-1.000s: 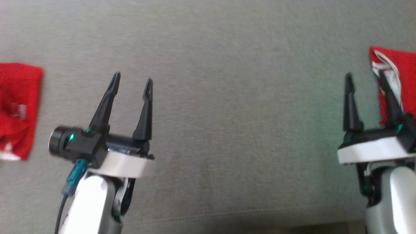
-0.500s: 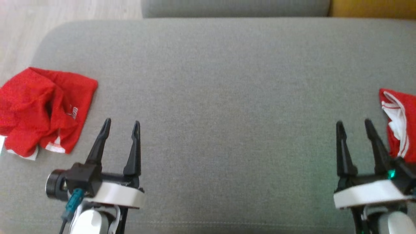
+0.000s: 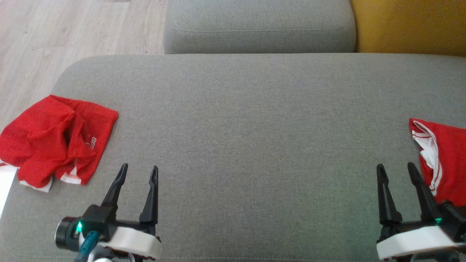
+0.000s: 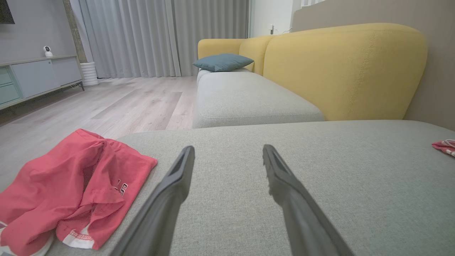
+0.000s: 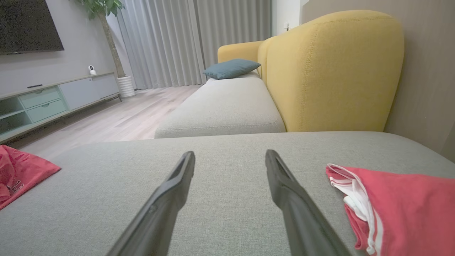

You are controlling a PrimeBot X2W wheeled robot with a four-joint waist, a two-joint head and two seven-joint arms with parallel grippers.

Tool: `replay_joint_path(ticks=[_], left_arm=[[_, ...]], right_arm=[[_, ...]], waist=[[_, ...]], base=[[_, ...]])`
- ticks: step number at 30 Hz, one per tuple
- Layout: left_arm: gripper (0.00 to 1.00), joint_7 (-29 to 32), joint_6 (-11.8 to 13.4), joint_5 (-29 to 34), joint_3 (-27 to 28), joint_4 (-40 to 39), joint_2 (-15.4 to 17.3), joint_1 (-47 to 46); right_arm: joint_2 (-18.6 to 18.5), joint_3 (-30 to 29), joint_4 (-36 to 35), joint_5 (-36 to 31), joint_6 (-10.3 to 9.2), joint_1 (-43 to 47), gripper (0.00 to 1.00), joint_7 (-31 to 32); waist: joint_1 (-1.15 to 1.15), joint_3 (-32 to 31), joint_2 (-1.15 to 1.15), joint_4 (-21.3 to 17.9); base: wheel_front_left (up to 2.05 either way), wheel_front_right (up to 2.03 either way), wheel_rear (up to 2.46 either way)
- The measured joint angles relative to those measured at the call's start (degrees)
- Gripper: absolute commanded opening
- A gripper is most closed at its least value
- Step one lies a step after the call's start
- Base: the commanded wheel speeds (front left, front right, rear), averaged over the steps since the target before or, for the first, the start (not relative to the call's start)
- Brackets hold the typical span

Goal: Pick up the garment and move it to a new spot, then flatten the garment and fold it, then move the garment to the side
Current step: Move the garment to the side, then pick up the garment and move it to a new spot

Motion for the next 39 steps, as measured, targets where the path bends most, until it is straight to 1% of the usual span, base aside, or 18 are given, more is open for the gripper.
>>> replay_joint_path(ticks=[13,19,22,26,30,36,39], left_arm=[[1.00,0.0,0.1,-0.6,-0.2,0.3,0.2,0.0],[1.00,0.0,0.6,-0.6,-0.4,0.3,0.3,-0.5],[1.00,0.0,0.6,-0.6,-0.5,0.3,0.3,-1.0],[1.00,0.0,0.6,-0.9,-0.3,0.4,0.2,-3.9],[1.00,0.0,0.7,-1.4,0.0,0.7,0.2,-5.9],[1.00,0.0,0.8,-1.5,0.6,1.7,0.3,-6.3],[1.00,0.0,0.8,-2.0,1.8,1.7,0.3,-6.3]], right_arm=[[0.0,0.0,-0.6,0.4,0.00,0.6,1.00,0.4],[0.0,-0.3,-1.1,0.4,0.00,0.6,1.00,0.5],[0.0,0.1,-2.1,0.3,0.00,0.5,1.00,1.0],[0.1,1.2,-3.1,-0.1,0.00,0.4,1.00,1.7],[0.1,2.3,-3.8,-0.3,0.00,0.2,1.00,2.5],[0.1,3.9,-4.8,-0.7,0.00,-1.4,1.00,3.0],[0.1,4.5,-5.3,-0.7,0.00,-2.0,1.00,3.5]], waist=[[0.00,-0.3,0.00,-0.1],[0.00,0.0,0.00,1.7],[0.00,0.3,0.00,3.5],[0.00,1.0,0.00,6.9],[0.00,1.4,0.00,11.1],[0.00,2.0,0.00,17.5],[0.00,2.3,0.00,20.2]], base=[[0.00,0.00,0.00],[0.00,0.00,0.00],[0.00,0.00,0.00],[0.00,0.00,0.00],[0.00,0.00,0.00],[0.00,0.00,0.00],[0.00,0.00,0.00]])
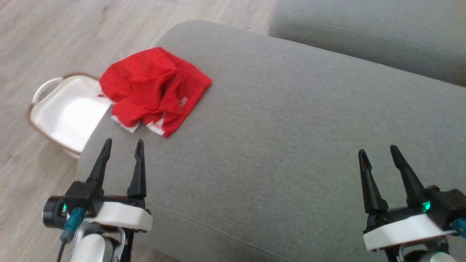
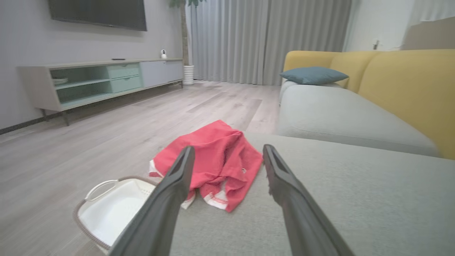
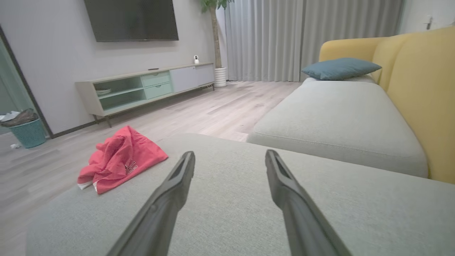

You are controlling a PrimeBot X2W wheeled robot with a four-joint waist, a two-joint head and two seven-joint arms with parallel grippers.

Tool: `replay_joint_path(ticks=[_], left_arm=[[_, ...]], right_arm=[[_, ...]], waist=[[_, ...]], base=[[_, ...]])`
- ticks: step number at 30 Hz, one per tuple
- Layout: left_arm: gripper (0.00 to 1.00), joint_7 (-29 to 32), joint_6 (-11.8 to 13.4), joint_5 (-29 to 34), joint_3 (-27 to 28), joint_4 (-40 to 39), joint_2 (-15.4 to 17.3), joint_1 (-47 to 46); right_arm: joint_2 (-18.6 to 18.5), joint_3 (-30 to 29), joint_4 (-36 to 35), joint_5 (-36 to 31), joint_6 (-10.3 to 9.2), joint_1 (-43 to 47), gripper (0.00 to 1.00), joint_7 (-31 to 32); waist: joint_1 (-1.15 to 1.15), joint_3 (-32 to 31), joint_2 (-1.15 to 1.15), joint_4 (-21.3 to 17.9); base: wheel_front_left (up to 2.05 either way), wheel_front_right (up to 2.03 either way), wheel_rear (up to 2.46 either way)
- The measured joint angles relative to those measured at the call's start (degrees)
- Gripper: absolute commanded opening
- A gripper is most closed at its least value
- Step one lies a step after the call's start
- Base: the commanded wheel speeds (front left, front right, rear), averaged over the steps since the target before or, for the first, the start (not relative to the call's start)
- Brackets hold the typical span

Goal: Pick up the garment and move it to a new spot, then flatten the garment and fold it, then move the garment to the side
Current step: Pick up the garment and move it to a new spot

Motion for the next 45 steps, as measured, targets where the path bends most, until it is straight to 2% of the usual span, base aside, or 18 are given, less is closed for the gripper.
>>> replay_joint_path(ticks=[7,13,16,20,25,30,36,37,38,43,45], left_arm=[[1.00,0.0,-0.1,0.0,1.2,-0.1,0.0,0.0],[1.00,0.0,-0.5,-0.8,2.7,0.5,-0.5,-2.1],[1.00,0.0,-2.4,-2.7,3.7,4.4,-0.8,-6.9],[1.00,0.1,-5.3,-4.7,3.8,13.9,-0.9,-15.6],[1.00,3.1,-8.3,-6.4,3.2,28.6,-0.8,-27.3],[1.00,8.4,-10.2,-9.0,1.8,45.3,-0.5,-37.4],[1.00,13.2,-10.8,-12.2,1.5,55.0,0.2,-43.8],[0.64,13.8,-10.8,-12.8,1.3,56.0,0.6,-44.9],[0.00,14.2,-10.8,-13.2,0.7,56.5,0.9,-45.8],[0.00,11.0,-10.8,-14.7,-1.2,57.5,1.4,-45.9],[0.00,7.2,-10.9,-14.7,-1.6,57.9,1.8,-45.4]], right_arm=[[0.0,0.1,-0.9,-0.6,0.00,-0.2,1.00,0.7],[0.0,0.7,-2.5,-1.9,0.00,-2.4,1.00,2.6],[0.0,1.2,-3.8,-3.4,0.00,-4.0,1.00,4.4],[-0.1,1.4,-5.9,-5.8,0.00,-6.3,1.00,6.7],[-0.5,1.3,-7.7,-7.1,0.00,-8.7,1.00,8.9],[-1.4,1.3,-8.4,-7.5,0.00,-11.1,1.00,9.6],[-1.6,1.3,-8.4,-7.5,0.00,-11.8,1.00,9.6],[-1.6,1.3,-8.4,-7.5,0.00,-11.8,1.00,9.6],[-1.6,1.2,-8.3,-7.5,0.00,-11.8,1.00,9.5],[-1.6,0.7,-7.7,-7.3,0.00,-11.9,1.00,8.8],[-1.6,0.4,-7.3,-7.0,0.00,-11.9,1.00,8.0]], waist=[[0.00,1.4,0.00,3.4],[0.00,4.2,0.00,2.9],[0.00,6.7,0.00,2.2],[0.00,11.0,0.00,1.0],[0.00,16.7,0.00,-0.6],[0.01,22.3,0.00,-2.6],[0.01,24.6,0.00,-4.5],[0.01,24.7,0.00,-4.7],[0.01,24.8,0.00,-4.9],[0.01,24.1,0.00,-5.3],[0.01,23.2,0.00,-5.4]], base=[[0.00,0.00,0.00],[0.00,0.00,0.00],[0.00,0.00,0.00],[0.00,0.00,0.00],[0.00,0.00,0.00],[0.00,0.00,0.00],[0.00,0.00,0.00],[0.00,0.00,0.00],[0.00,0.00,0.00],[0.00,0.00,0.00],[0.00,0.00,0.00]])
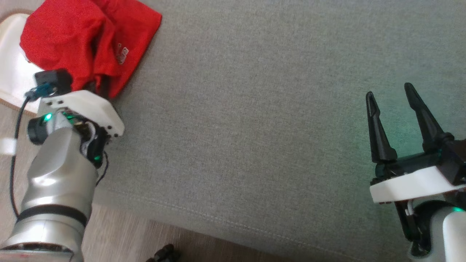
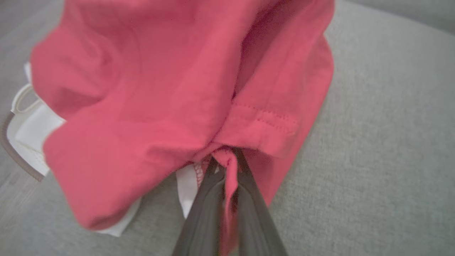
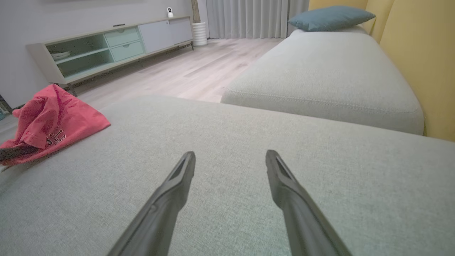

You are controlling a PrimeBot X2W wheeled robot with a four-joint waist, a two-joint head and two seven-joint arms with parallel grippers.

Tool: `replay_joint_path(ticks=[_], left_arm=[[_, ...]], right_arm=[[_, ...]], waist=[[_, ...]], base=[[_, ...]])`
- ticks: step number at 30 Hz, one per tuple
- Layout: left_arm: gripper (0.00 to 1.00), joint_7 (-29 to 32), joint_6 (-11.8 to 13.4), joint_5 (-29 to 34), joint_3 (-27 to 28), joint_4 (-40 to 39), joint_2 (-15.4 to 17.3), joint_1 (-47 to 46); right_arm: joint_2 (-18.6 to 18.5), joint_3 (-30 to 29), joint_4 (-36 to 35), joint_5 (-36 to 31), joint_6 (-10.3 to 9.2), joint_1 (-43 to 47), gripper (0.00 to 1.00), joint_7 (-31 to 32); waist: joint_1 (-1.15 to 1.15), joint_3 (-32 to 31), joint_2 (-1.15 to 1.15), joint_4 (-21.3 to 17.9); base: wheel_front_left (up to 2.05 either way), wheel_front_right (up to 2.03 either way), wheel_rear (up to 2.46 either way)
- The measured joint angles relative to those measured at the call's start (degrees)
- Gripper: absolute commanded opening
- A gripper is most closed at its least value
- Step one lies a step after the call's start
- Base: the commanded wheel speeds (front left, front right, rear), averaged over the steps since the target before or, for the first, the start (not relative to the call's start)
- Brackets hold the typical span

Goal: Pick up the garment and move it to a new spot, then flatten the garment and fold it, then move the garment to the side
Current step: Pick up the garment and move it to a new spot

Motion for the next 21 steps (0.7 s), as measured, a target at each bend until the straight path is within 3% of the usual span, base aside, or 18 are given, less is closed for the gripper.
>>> replay_joint_path(ticks=[4,8,14,21], left_arm=[[0.00,-5.7,0.3,0.0,0.1,-0.4,1.5,0.9],[0.00,-6.8,2.8,0.9,1.2,-5.1,2.2,3.7],[0.00,-6.8,6.8,4.4,3.5,-23.4,3.9,14.4],[0.00,-6.1,10.2,8.2,0.7,-43.1,4.4,29.7]], right_arm=[[0.1,-0.3,0.9,0.4,0.00,0.0,1.00,-1.6],[0.4,-0.5,2.0,1.3,0.00,0.3,1.00,-3.1],[1.0,-0.9,3.7,2.9,0.00,2.1,1.00,-5.3],[1.3,-1.9,4.4,6.2,0.00,5.9,1.00,-6.9]], waist=[[0.00,-2.7,0.00,-0.1],[0.00,-6.3,0.00,-0.2],[0.00,-12.5,0.00,-0.9],[-0.01,-17.7,0.00,-4.2]], base=[[0.00,0.00,0.00],[0.00,0.00,0.00],[0.00,0.00,0.00],[0.00,0.00,0.00]])
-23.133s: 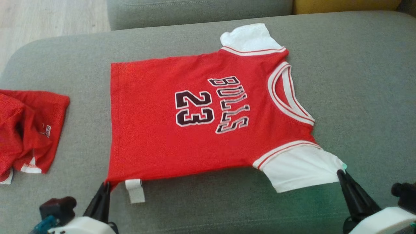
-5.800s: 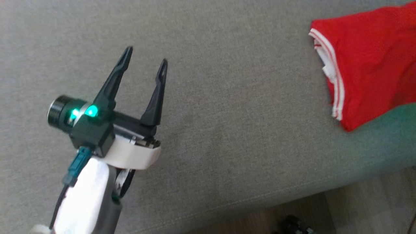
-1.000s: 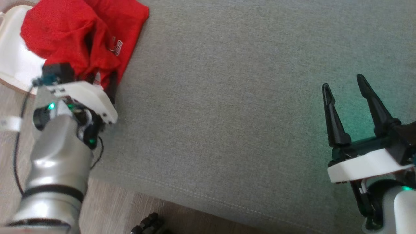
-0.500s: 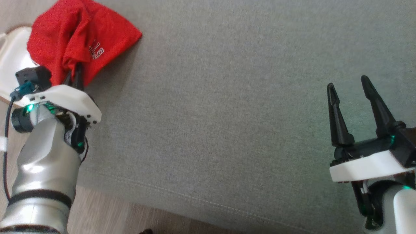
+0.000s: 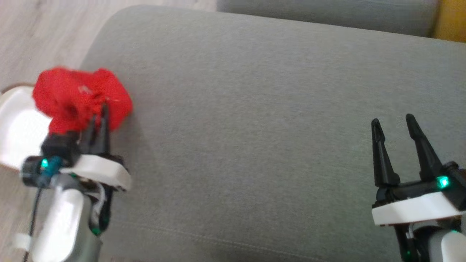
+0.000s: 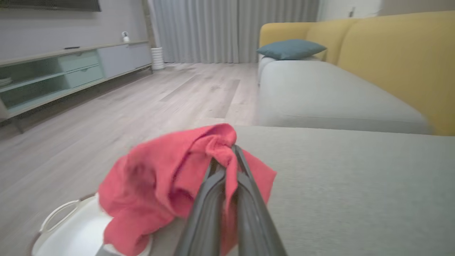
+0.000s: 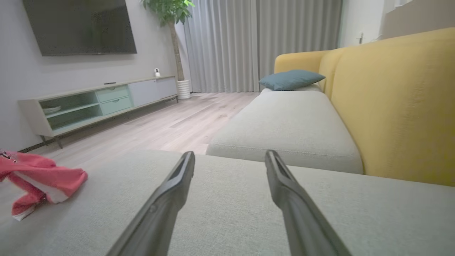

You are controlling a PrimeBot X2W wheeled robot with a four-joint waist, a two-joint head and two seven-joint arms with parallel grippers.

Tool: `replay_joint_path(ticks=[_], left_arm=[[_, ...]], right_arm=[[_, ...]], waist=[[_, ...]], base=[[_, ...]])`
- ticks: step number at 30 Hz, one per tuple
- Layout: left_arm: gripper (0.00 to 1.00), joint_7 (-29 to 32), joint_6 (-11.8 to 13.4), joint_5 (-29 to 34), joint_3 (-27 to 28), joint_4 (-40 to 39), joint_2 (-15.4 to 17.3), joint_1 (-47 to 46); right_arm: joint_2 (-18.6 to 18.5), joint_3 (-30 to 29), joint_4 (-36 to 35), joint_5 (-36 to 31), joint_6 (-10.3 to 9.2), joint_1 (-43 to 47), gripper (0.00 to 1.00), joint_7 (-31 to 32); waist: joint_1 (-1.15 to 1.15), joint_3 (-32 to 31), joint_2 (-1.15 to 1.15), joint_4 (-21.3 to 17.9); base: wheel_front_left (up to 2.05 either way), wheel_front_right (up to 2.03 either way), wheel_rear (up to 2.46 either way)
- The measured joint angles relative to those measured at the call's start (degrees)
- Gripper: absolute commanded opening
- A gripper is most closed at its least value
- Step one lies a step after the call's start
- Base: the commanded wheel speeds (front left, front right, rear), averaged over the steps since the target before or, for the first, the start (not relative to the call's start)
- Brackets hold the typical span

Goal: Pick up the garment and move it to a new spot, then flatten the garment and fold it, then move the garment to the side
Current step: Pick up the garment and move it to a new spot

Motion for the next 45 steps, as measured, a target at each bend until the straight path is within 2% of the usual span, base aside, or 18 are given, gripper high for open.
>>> replay_joint_path(ticks=[5,10,14,19,25,31,36,37,38,45], left_arm=[[0.00,4.2,-0.1,0.6,-4.1,-11.3,-1.0,4.4],[0.00,6.5,-1.2,0.6,-8.2,-15.1,-2.9,5.0],[0.00,7.1,-3.2,0.6,-12.3,-15.3,-5.1,3.4],[0.00,7.0,-5.6,1.7,-16.8,-14.9,-7.5,-3.0],[0.00,6.9,-6.7,2.1,-21.7,-14.5,-9.1,-7.1],[0.00,10.7,-7.7,2.1,-24.9,-9.9,-9.0,-8.0],[0.00,13.1,-8.5,2.1,-26.7,-6.7,-7.9,-8.0],[0.45,12.9,-8.7,2.1,-27.0,-6.8,-7.9,-8.0],[1.00,12.2,-8.7,2.1,-27.3,-6.9,-7.9,-8.0],[1.00,7.6,-8.4,2.6,-28.2,-9.2,-7.1,-7.7]], right_arm=[[0.1,0.1,0.2,1.1,0.00,0.5,1.00,-0.5],[0.1,0.9,0.5,2.1,0.00,0.5,1.00,-1.3],[0.1,1.4,1.3,3.1,0.00,0.3,1.00,-2.3],[0.1,1.8,2.9,5.2,0.00,0.1,1.00,-4.2],[0.1,2.2,4.4,6.9,0.00,-0.4,1.00,-6.6],[0.1,3.1,5.7,8.0,0.00,-1.4,1.00,-8.3],[0.1,3.3,7.2,8.0,0.00,-2.6,1.00,-9.0],[0.1,3.3,7.5,8.0,0.00,-2.9,1.00,-9.1],[0.1,3.3,7.7,7.9,0.00,-3.3,1.00,-9.1],[0.1,3.0,8.2,6.6,0.00,-3.5,1.00,-8.6]], waist=[[0.00,-0.7,0.00,-4.7],[0.00,-0.1,0.00,-10.4],[0.00,1.1,0.00,-15.6],[0.00,3.2,0.00,-22.3],[0.00,6.7,0.00,-29.0],[0.00,11.2,0.00,-32.5],[0.01,13.4,0.00,-32.7],[0.00,13.5,0.00,-32.3],[0.00,13.5,0.00,-31.8],[0.00,11.5,0.00,-27.6]], base=[[0.00,0.00,0.00],[0.00,0.00,0.00],[0.00,0.00,0.00],[0.00,0.00,0.00],[0.00,0.00,0.00],[0.00,0.00,0.00],[0.00,0.00,0.00],[0.00,0.00,0.00],[0.00,0.00,0.00],[0.00,0.00,0.00]])
